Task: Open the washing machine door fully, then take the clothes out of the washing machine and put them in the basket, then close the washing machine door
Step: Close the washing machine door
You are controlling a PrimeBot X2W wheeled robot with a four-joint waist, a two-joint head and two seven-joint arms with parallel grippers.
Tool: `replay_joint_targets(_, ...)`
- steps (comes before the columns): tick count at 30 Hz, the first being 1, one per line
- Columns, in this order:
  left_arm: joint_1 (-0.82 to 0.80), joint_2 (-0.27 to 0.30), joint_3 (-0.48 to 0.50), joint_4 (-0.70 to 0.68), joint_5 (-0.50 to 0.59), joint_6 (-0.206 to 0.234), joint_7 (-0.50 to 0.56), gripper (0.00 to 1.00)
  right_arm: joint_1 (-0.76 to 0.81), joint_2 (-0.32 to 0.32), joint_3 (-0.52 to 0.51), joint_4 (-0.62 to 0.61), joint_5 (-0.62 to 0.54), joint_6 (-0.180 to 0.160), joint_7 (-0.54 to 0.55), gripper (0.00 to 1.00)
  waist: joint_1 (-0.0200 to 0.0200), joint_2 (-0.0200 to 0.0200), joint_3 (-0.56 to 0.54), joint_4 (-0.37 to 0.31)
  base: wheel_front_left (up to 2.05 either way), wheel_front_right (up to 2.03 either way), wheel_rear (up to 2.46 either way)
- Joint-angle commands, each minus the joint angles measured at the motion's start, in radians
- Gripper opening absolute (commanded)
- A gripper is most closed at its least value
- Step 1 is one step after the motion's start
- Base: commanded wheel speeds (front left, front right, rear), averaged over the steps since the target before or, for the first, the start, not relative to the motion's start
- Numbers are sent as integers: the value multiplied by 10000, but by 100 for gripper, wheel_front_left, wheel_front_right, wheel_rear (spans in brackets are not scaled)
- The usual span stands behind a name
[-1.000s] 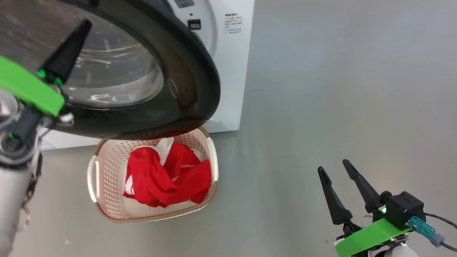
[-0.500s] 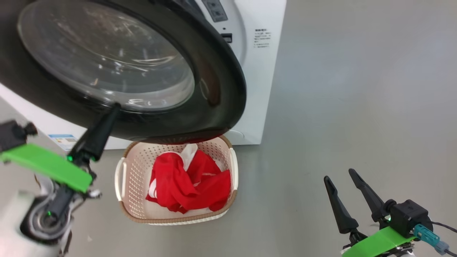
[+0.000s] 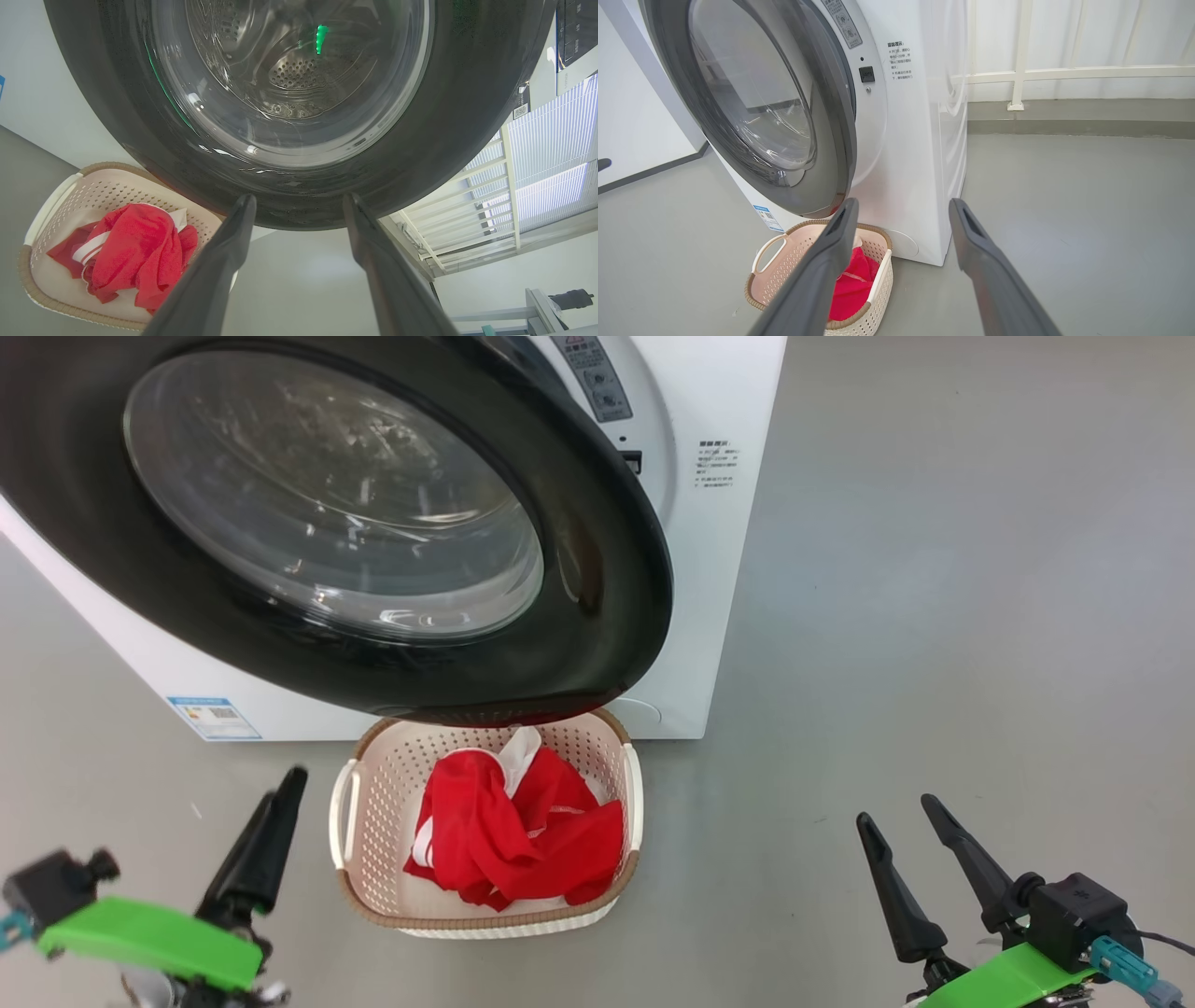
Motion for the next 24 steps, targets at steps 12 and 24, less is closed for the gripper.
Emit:
replay_joint_targets(12,1006,176,257,846,1343,-69,-834,100,279,-211,-124,-246,59,62,-65,100,0,0,-67,-292,0,0,0)
replay_joint_targets(24,1917,-1457,2435,1286,5091,-69,-853,100,489,-273,-616,-306,45,62,-65,100,0,0,-138,-514,0,0,0)
